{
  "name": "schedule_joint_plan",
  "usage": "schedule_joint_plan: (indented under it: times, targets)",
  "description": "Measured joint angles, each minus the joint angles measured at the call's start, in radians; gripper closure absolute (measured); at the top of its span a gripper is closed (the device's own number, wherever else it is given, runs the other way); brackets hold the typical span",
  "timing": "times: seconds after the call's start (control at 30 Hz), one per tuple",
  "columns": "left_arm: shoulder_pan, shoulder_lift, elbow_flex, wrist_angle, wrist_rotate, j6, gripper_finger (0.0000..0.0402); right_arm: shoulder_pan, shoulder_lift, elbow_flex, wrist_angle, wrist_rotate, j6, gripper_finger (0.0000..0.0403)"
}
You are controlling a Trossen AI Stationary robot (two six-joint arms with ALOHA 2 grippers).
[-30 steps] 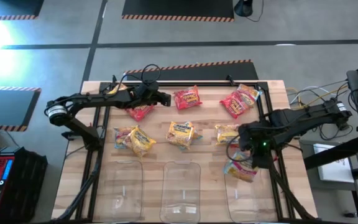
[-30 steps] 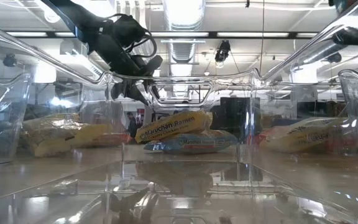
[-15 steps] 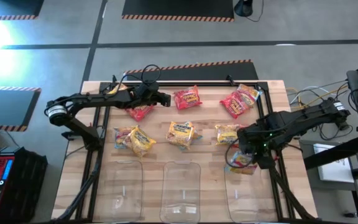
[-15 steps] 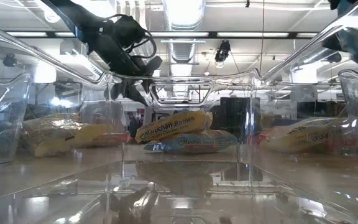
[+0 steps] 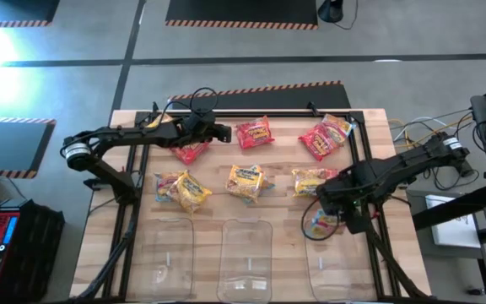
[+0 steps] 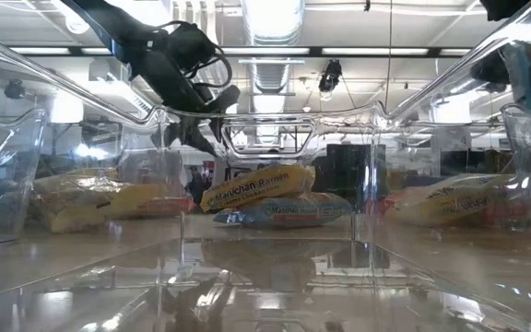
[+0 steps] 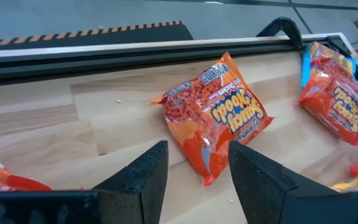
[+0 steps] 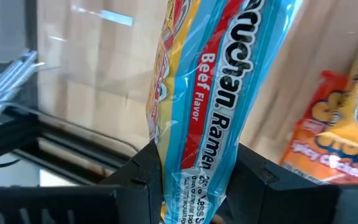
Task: Sort Maruchan noodles
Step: Put the blue noodle pack into the right transparent bin
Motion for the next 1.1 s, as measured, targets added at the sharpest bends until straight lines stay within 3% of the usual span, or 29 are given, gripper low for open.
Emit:
schedule_joint_plan:
  times: [0.5,1.1]
  targets:
    - [0.000,0.000,0.000,0.000,-0.008,0.000,0.0249,0.030,0.010,0.000,0.023,0.014,0.068,0.0282]
    - [0.000,0.000,0.000,-0.002,-0.008,0.003,0.0249,0.030,0.148,0.005,0.035,0.035,0.114,0.0282]
